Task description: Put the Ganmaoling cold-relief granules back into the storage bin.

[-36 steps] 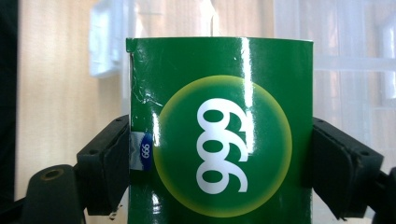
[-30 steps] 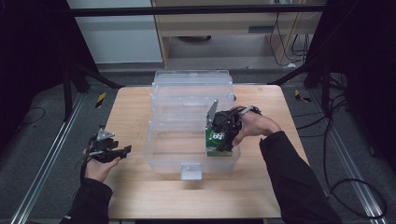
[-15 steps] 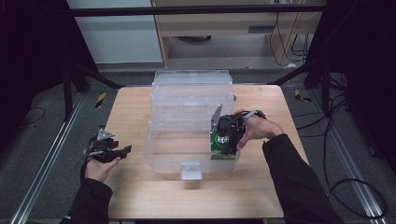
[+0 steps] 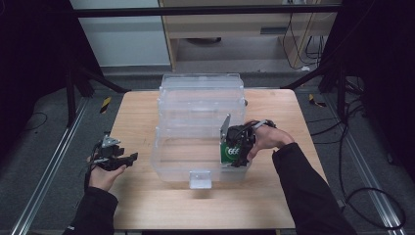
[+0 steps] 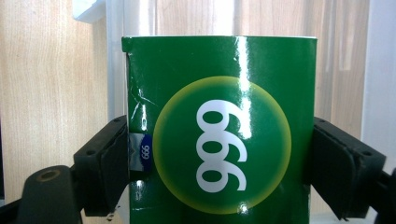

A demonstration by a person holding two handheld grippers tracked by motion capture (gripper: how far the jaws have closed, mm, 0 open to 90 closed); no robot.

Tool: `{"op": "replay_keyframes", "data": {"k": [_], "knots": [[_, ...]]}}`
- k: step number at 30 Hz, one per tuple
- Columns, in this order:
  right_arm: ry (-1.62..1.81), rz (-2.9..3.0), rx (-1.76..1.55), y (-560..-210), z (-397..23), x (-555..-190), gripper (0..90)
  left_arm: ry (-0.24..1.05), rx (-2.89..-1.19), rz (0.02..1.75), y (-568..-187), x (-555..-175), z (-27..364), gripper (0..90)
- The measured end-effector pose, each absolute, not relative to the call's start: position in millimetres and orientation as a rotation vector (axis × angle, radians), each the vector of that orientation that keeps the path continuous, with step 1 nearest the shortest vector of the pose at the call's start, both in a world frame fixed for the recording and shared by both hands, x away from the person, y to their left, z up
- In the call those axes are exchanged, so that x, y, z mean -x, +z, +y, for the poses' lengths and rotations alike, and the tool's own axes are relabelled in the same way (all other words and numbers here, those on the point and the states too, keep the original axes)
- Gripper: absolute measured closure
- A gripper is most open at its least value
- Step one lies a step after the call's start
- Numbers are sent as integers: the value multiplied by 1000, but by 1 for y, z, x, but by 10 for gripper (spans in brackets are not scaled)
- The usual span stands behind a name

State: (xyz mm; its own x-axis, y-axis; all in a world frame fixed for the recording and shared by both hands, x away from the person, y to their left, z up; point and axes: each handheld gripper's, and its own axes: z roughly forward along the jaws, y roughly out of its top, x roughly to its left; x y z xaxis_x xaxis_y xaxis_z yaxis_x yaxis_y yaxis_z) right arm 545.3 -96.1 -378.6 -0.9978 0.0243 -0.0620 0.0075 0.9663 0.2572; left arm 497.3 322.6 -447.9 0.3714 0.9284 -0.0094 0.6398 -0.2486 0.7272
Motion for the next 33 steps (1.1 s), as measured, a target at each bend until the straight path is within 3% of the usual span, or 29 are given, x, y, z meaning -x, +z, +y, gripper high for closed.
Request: {"op": "replay_keyframes", "data": {"k": [17, 33], "knots": [[385, 3033, -98, -379, -96, -543, 141, 569, -1986, 1351, -448, -497, 322, 377], [571, 2907, -226, -347, -109, -529, 208, 567, -1972, 1344, -446, -496, 323, 379]]}}
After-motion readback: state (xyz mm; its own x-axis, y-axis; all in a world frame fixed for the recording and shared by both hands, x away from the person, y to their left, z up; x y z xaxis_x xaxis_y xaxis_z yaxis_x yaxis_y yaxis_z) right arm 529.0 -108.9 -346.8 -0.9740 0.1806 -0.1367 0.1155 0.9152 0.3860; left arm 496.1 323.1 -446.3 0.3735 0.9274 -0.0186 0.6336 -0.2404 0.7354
